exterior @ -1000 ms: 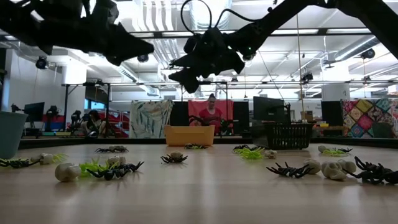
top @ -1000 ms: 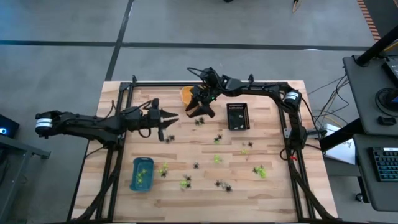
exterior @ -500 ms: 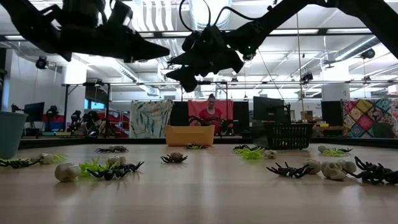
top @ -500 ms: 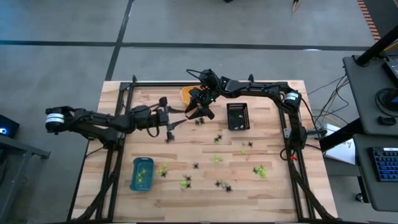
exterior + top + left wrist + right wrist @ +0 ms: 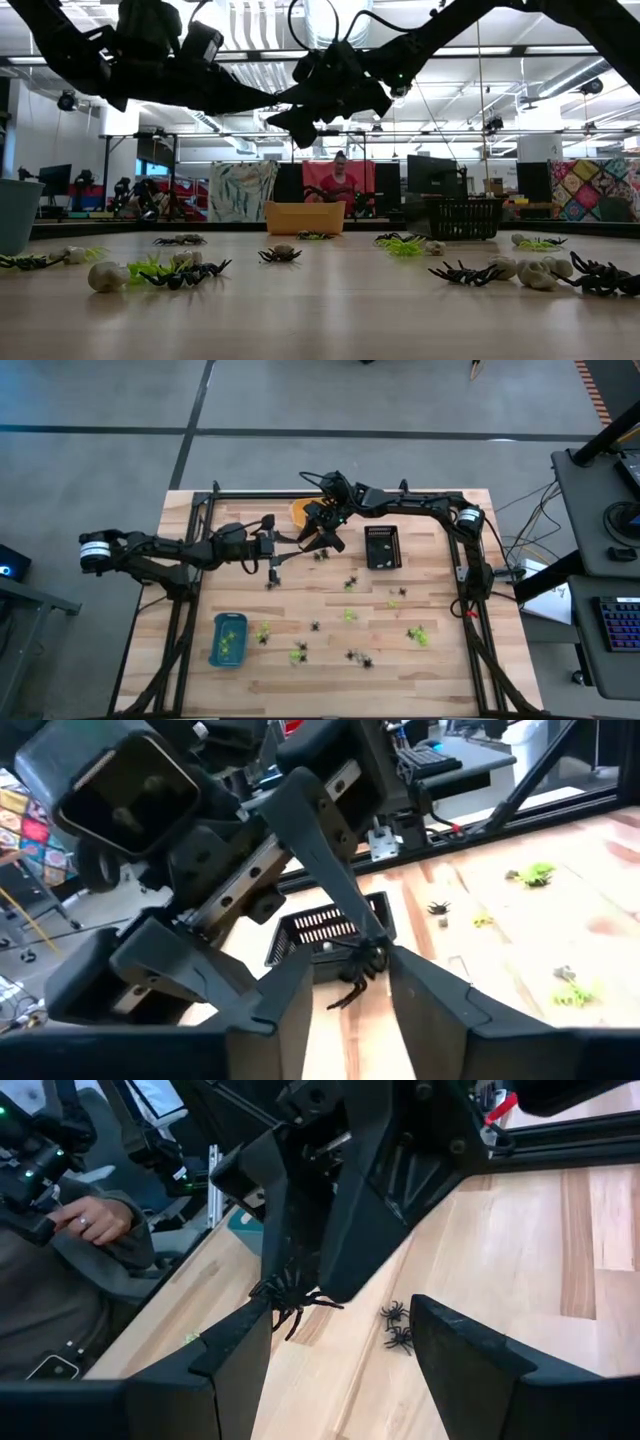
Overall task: Sort Halloween decoration
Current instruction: Put the black spider toy into the yellow bin
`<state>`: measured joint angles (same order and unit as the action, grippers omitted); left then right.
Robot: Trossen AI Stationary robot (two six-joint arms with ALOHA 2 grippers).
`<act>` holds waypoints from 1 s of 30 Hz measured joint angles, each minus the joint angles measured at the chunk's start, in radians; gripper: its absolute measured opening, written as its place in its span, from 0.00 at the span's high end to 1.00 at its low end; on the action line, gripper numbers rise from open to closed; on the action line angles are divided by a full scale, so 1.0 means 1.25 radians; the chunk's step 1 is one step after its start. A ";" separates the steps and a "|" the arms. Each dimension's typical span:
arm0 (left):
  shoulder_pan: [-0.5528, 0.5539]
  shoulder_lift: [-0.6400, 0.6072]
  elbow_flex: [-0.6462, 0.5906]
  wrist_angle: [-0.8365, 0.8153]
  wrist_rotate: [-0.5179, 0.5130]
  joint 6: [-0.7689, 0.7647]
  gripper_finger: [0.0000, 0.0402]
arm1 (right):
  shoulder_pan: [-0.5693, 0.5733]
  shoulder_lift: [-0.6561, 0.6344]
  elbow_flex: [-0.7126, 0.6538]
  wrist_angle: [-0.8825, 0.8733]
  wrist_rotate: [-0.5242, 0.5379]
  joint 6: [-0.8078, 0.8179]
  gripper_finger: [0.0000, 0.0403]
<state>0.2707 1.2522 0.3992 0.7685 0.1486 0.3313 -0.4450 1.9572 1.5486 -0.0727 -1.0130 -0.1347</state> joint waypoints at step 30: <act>0.065 -0.007 -0.001 -0.058 -0.049 -0.043 1.00 | -0.053 -0.005 0.000 -0.028 0.035 0.228 0.35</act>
<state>0.3513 1.2430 0.3977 0.6956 0.0874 0.2780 -0.5112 1.9509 1.5486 -0.1074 -0.9689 0.1503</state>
